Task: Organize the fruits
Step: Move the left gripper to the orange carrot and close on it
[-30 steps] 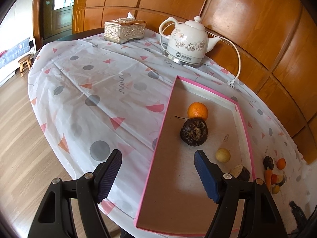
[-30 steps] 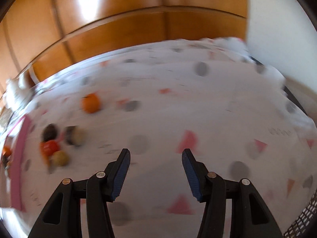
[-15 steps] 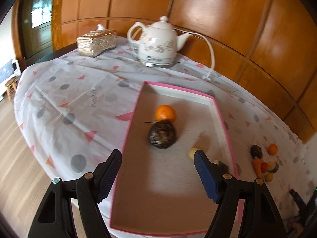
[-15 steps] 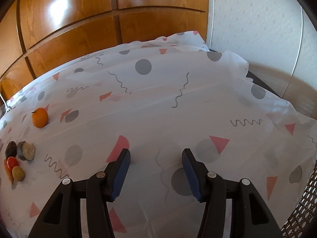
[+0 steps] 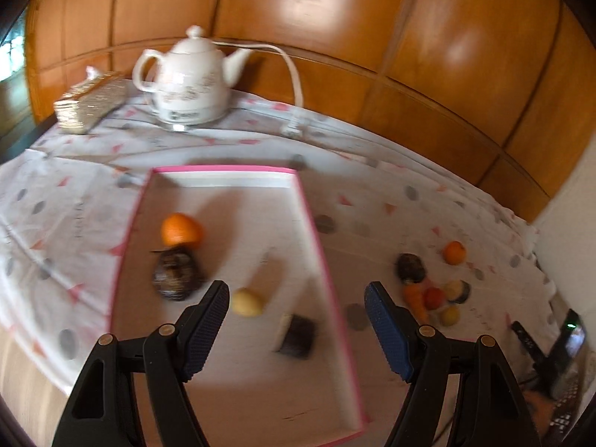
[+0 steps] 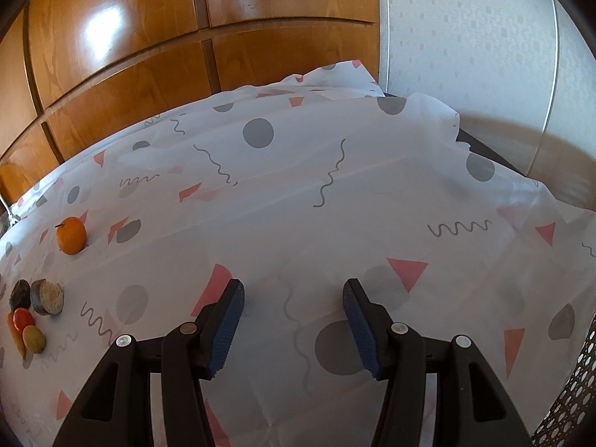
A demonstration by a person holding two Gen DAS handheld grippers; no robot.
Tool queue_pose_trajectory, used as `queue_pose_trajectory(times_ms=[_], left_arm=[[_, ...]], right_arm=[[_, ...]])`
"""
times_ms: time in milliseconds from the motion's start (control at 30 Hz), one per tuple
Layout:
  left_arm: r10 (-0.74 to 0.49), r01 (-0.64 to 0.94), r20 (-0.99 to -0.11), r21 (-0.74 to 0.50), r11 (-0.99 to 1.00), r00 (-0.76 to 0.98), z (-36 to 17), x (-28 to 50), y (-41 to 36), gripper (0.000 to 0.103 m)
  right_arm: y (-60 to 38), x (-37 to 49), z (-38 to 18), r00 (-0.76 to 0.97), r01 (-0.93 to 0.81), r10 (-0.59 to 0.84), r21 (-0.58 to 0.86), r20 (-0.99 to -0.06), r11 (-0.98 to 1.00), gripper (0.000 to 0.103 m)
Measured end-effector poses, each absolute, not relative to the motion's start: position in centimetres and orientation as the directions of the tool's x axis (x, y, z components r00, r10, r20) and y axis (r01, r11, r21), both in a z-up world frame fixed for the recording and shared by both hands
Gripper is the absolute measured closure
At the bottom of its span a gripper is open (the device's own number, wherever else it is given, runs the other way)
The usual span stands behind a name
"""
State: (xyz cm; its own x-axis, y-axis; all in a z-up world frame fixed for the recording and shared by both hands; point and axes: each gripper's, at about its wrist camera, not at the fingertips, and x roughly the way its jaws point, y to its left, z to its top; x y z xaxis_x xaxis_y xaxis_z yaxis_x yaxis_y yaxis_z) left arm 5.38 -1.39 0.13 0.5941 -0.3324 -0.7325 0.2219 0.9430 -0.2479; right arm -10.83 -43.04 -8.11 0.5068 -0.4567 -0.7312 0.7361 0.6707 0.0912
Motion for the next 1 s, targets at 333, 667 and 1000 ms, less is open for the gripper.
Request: queue_pose_trajectory(times_ms=[333,667,1000], left_arm=[[-0.405,0.360,-0.754,-0.237,0.902,0.517,-0.3,6.2,-9.0,0.044],[-0.413,0.343,-0.811,-0.281,0.896,0.415,-3.8,7.8,-14.1,0.059],[-0.377,0.277,-0.851,-0.287,0.917,0.365,-7.0,8.8,-16.1,0.066]], right_arm=[[-43.0,-11.0,-8.2,0.512,0.739,-0.456,0.104,-0.728,0.666,0.047],[-43.1,-11.2,-8.1,0.517,0.743,-0.456,0.115,-0.724,0.659,0.047],[-42.9,-11.1,-8.2,0.523,0.737,-0.450,0.119,-0.724,0.665,0.042]])
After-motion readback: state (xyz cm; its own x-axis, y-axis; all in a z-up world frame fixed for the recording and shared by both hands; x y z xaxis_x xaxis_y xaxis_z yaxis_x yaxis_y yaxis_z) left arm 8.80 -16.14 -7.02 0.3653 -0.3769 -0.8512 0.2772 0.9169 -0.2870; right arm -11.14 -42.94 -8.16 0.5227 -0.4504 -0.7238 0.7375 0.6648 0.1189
